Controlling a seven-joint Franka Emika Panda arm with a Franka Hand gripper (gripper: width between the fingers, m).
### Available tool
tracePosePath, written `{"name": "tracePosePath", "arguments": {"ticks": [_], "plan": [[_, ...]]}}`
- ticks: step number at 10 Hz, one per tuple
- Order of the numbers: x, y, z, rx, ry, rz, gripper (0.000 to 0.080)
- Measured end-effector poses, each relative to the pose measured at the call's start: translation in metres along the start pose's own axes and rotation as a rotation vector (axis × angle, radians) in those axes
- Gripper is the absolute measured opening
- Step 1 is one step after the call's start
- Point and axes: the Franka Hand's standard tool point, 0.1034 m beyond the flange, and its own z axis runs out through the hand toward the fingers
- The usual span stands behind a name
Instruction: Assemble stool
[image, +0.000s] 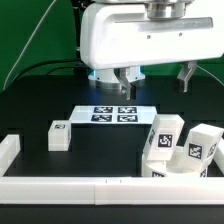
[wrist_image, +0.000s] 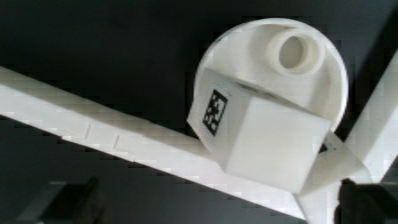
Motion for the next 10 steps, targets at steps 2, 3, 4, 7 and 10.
{"name": "tracePosePath", "arguments": {"ticks": [2, 3, 4, 7, 10], "plan": [[0.0, -0.003, 0.007, 0.016, -0.005, -0.026, 0.0649], [0.002, -0.004, 0.006, 0.01, 0.004, -0.072, 0.0649], [0.011, -0.006, 0.006, -0.044, 0.069, -0.118, 0.0649], [0.006, -0.005, 0.009, -0.041, 0.052, -0.206, 0.0649], [0.014, -0.018, 0.015, -0.102, 0.031, -0.567, 0.0649]]}}
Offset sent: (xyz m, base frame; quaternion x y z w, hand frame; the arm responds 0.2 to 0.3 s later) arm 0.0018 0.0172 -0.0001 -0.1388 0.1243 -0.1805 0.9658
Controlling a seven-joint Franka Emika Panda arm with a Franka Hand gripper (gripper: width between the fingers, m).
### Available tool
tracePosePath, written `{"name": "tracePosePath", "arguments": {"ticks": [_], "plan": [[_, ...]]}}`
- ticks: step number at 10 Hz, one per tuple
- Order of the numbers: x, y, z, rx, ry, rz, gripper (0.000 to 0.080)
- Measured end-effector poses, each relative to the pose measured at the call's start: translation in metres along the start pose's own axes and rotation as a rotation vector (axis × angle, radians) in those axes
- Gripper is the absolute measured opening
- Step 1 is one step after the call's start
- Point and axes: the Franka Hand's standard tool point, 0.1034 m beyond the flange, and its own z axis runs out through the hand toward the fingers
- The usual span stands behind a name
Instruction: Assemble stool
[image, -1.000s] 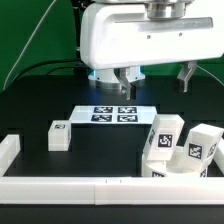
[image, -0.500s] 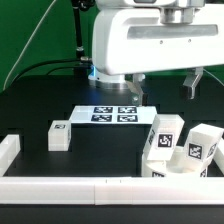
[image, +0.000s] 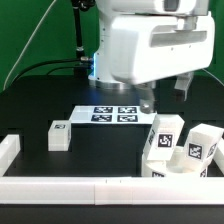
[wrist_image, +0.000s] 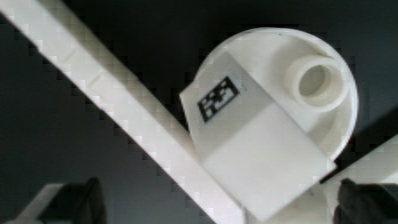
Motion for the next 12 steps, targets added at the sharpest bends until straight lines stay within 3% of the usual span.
{"name": "tracePosePath", "arguments": {"ticks": [1, 6, 10, 12], "plan": [[0.006, -0.007, 0.003, -0.022, 0.006, -0.125, 0.0649], [-0.001, -0.007, 0.008, -0.027, -0.003, -0.436, 0.0649], [-0.007, -0.013, 0.039, -0.001, -0.047, -0.554, 0.0649], [-0.01, -0.012, 0.043, 0.004, -0.05, -0.544, 0.0649]]}}
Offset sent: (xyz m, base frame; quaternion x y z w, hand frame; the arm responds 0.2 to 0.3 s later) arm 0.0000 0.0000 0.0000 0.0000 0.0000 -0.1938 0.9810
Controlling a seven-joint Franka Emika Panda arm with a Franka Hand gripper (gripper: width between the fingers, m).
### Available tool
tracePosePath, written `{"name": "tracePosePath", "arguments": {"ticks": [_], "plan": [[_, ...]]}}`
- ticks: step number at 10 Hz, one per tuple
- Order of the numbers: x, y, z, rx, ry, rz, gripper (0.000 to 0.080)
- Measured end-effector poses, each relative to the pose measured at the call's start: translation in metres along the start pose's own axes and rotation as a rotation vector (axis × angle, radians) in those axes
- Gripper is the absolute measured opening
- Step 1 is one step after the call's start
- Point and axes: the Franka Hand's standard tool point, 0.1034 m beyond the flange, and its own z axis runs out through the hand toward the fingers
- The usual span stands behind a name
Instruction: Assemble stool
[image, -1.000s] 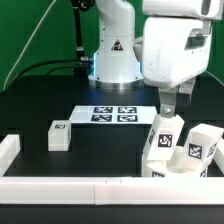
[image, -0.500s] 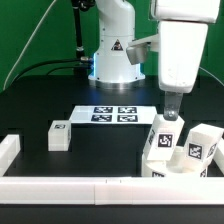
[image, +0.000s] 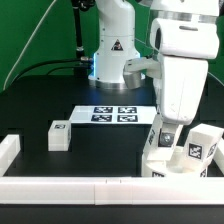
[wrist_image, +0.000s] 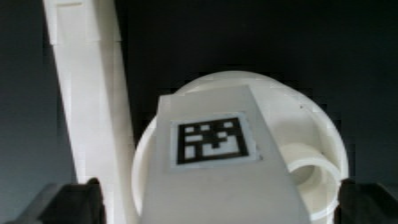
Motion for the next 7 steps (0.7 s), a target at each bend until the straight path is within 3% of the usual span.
{"name": "tracePosePath", "arguments": {"ticks": [1, 2, 3, 4, 7], "plan": [[-0.0002, -0.0002, 0.0005, 0.001, 0.0, 0.027, 0.0516], [-0.0003, -0.0004, 0.0007, 0.001, 0.0, 0.04, 0.0516], [0.0001, -0.0005, 0.0008, 0.002, 0.002, 0.115, 0.0376], [0.0001, -0.0006, 0.0009, 0.002, 0.002, 0.19, 0.0334], [0.0003, -0.0007, 0.0009, 0.003, 0.002, 0.39, 0.0334]]}}
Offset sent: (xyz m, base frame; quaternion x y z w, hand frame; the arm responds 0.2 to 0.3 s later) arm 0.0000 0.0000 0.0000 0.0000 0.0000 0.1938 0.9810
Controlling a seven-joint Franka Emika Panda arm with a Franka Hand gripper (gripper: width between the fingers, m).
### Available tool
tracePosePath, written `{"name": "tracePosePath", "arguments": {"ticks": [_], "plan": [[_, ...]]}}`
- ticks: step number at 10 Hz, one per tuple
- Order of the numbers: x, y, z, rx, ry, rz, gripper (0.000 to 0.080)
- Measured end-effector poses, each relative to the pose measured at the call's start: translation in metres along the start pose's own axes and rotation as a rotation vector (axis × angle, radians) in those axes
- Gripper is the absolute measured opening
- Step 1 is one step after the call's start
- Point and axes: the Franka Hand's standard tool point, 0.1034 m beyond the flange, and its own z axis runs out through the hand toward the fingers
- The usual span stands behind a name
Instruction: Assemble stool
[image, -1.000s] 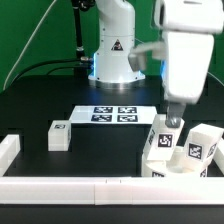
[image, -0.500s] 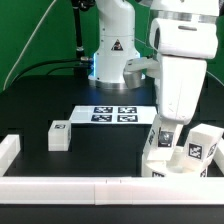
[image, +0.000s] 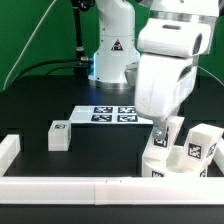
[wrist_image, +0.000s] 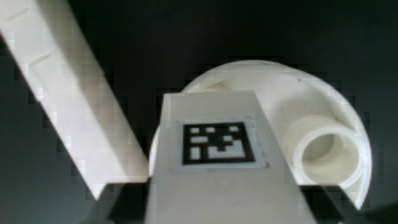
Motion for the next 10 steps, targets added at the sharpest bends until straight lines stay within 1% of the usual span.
{"name": "tracePosePath", "arguments": {"ticks": [1, 2, 3, 4, 5, 6, 7, 8, 9, 10], "plan": [[0.0, 0.001, 0.001, 0.002, 0.002, 0.057, 0.0334], [0.0, 0.005, 0.001, -0.002, 0.017, 0.18, 0.0334], [0.002, 0.006, 0.001, -0.014, 0.033, 0.275, 0.0334], [0.004, 0.006, 0.0, -0.011, 0.041, 0.394, 0.0334], [0.009, 0.004, 0.0, 0.001, 0.048, 0.58, 0.0334], [0.01, 0.002, 0.0, 0.039, 0.047, 0.726, 0.0334], [0.015, 0.005, 0.0, 0.087, 0.056, 0.879, 0.0334], [0.018, 0.009, 0.002, 0.141, 0.083, 1.044, 0.0335], [0.018, 0.011, 0.002, 0.158, 0.091, 1.102, 0.0335], [0.019, 0.01, 0.002, 0.163, 0.085, 1.186, 0.0335]]}}
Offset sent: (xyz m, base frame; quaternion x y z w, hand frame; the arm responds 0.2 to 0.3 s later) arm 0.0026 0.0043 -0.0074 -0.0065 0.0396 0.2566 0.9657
